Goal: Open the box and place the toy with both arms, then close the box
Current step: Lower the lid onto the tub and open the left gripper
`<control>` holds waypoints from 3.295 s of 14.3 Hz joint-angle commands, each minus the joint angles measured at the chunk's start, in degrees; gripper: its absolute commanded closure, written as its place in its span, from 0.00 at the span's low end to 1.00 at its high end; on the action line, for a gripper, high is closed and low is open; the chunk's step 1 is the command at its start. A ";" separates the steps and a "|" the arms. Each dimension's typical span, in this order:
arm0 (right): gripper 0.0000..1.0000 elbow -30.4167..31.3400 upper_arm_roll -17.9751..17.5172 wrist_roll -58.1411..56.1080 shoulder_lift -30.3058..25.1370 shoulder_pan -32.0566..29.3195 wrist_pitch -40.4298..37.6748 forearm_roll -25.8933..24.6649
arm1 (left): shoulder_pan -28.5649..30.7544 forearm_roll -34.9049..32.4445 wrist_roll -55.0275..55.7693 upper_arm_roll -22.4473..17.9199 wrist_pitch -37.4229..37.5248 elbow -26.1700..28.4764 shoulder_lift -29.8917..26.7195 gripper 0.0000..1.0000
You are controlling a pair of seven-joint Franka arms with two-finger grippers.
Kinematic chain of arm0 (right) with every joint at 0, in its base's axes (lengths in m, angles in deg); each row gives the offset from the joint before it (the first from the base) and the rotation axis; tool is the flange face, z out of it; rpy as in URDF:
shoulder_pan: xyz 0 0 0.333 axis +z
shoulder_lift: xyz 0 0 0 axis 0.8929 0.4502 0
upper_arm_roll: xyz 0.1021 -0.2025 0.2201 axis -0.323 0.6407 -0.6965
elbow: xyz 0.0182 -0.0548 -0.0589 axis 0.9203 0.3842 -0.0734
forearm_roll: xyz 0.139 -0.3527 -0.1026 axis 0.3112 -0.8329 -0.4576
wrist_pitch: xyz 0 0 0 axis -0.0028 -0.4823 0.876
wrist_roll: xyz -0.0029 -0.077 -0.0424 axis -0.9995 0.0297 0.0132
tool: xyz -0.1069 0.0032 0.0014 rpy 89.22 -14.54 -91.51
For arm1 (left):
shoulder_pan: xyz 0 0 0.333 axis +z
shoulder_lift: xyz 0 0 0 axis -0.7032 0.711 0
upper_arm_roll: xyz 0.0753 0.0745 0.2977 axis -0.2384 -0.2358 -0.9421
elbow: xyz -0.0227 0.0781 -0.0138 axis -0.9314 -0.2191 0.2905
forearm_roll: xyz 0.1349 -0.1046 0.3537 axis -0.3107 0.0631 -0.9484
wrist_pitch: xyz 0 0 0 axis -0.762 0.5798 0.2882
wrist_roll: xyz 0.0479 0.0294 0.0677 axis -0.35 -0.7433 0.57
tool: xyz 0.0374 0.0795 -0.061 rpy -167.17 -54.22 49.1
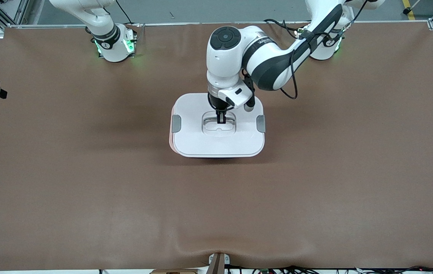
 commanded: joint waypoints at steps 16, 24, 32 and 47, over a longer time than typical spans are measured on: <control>0.00 -0.03 -8.92 1.69 -0.32 -6.80 0.26 -3.11 | -7.24 -15.32 17.22 -0.34 -1.45 -1.18 5.88 1.00; 0.00 -0.21 -9.01 1.69 -0.32 -6.89 0.26 -2.66 | -6.54 -15.41 17.04 -0.34 -1.45 2.15 5.10 1.00; 0.00 -0.47 -9.45 2.48 -0.31 -6.45 0.70 -2.49 | -6.10 -15.41 16.07 -0.34 -1.27 5.93 3.08 1.00; 0.00 -0.03 -9.54 6.88 -0.32 -5.31 2.38 -2.93 | 4.08 1.00 -19.47 1.06 8.30 1.81 -8.07 0.00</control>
